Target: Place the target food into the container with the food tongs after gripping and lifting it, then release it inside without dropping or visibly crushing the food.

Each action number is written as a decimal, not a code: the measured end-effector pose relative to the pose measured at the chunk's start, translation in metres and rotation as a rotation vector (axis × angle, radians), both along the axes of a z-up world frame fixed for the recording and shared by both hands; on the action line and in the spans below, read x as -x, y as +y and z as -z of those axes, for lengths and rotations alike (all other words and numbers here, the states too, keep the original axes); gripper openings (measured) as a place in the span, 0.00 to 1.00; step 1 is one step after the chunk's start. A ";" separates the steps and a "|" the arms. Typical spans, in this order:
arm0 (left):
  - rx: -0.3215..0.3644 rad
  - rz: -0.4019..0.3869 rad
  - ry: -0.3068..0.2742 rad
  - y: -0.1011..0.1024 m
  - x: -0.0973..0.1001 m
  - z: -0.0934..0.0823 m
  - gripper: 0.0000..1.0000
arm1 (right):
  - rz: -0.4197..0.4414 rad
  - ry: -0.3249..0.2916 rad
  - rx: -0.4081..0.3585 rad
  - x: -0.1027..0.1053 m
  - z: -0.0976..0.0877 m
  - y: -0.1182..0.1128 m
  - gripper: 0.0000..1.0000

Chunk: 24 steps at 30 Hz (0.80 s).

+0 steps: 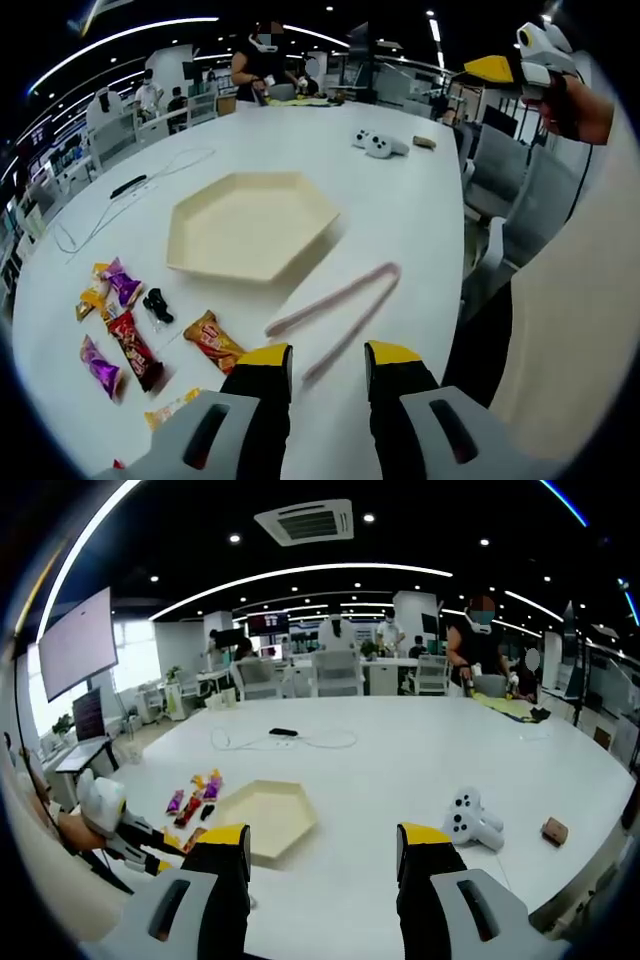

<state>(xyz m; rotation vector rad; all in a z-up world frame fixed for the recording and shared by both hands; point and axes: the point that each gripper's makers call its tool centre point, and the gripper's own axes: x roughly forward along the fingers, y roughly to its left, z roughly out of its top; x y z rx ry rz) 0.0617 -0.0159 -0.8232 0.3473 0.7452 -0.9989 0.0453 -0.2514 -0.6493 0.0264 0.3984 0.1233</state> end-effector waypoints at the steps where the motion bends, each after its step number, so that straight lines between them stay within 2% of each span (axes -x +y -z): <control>1: -0.001 0.002 -0.001 0.000 0.000 0.001 0.27 | 0.002 -0.002 -0.001 0.000 -0.001 0.000 0.59; 14: -0.048 0.017 -0.001 0.005 0.001 0.016 0.26 | 0.009 0.013 -0.002 0.006 0.004 -0.001 0.59; 24: -0.056 0.028 0.009 0.006 0.004 0.020 0.25 | 0.010 0.016 0.002 0.004 0.004 -0.001 0.58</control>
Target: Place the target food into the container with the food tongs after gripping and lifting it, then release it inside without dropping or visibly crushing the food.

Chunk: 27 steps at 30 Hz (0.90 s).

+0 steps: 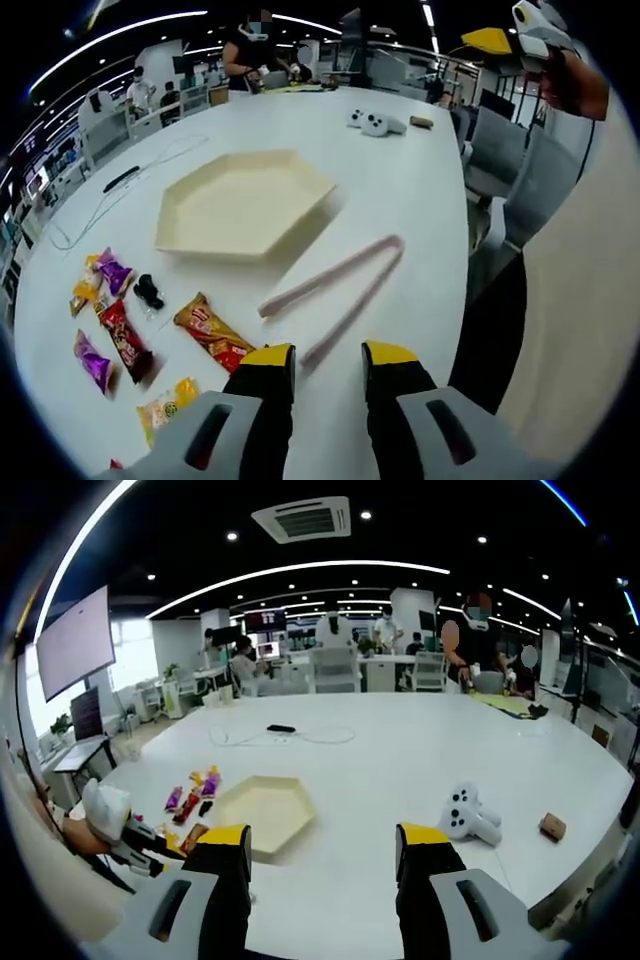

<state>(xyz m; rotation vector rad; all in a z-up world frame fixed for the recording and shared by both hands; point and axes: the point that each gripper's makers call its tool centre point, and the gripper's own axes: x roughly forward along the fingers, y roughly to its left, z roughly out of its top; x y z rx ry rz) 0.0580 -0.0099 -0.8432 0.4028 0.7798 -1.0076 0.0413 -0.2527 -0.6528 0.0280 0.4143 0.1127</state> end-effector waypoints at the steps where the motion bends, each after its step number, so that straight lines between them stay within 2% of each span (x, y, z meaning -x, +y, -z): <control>1: 0.002 0.001 0.001 0.000 0.000 0.000 0.25 | -0.001 0.000 0.000 0.000 0.000 0.001 0.58; 27: -0.006 0.011 0.015 0.000 0.002 0.009 0.24 | 0.005 0.012 0.005 0.002 0.003 0.003 0.58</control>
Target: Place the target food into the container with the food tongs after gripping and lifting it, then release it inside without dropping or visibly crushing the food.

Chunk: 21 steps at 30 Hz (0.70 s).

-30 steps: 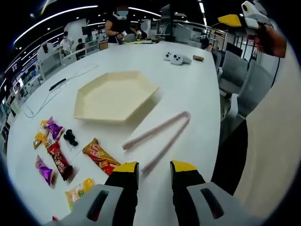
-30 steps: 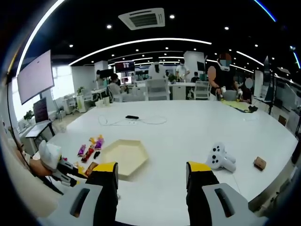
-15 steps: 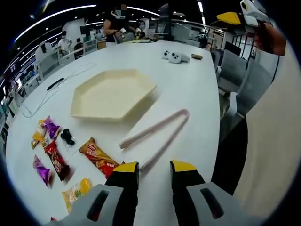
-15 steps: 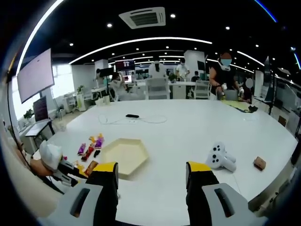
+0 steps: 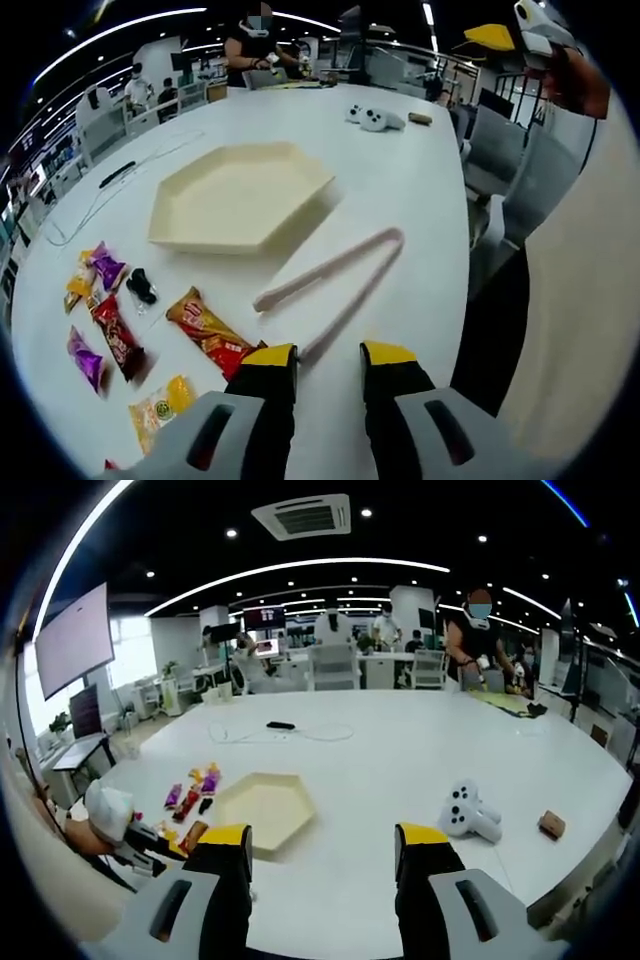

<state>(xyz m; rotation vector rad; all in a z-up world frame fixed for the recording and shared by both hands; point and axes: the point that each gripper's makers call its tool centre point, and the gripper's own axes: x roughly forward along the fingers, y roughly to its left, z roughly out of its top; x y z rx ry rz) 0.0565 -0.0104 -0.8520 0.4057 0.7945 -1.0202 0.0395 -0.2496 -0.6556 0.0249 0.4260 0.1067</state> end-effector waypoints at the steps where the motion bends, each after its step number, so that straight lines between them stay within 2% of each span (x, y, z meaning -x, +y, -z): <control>1: -0.001 0.002 0.000 0.000 0.000 0.000 0.24 | 0.000 -0.001 0.000 0.000 0.000 0.000 0.58; 16: -0.043 0.075 -0.023 -0.003 -0.001 0.004 0.23 | 0.017 0.001 -0.001 0.004 0.002 -0.002 0.57; 21: -0.071 0.129 -0.055 -0.006 -0.002 0.004 0.22 | 0.018 0.005 0.000 0.004 0.003 -0.003 0.55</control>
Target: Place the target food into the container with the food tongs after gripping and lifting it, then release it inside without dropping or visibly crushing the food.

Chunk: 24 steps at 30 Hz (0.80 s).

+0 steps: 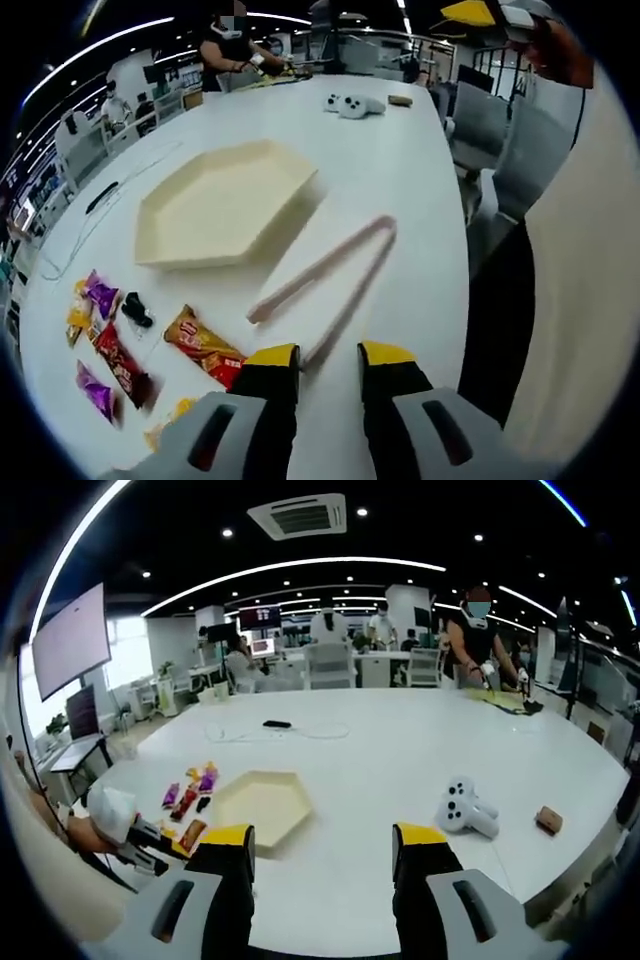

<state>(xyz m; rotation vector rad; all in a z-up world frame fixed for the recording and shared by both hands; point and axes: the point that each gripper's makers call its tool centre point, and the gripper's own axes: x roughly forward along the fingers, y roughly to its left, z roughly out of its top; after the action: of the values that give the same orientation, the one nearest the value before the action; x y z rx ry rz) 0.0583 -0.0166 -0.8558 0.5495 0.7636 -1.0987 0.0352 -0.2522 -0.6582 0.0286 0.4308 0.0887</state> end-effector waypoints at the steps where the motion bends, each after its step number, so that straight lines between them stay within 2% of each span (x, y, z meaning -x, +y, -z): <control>1: -0.004 0.007 -0.003 -0.001 0.000 0.000 0.22 | -0.001 0.001 0.001 0.000 0.000 0.000 0.55; 12: -0.032 0.111 -0.040 -0.013 0.000 0.002 0.19 | 0.011 0.004 0.003 0.002 0.001 -0.004 0.55; 24: -0.052 0.168 -0.062 -0.016 -0.002 0.004 0.12 | 0.030 0.009 -0.008 0.005 0.005 -0.009 0.52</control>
<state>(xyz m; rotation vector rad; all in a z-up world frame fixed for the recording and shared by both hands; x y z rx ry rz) 0.0602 -0.0327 -0.8597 0.6982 0.7027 -1.2135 0.0301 -0.2608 -0.6634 0.0428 0.4385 0.0610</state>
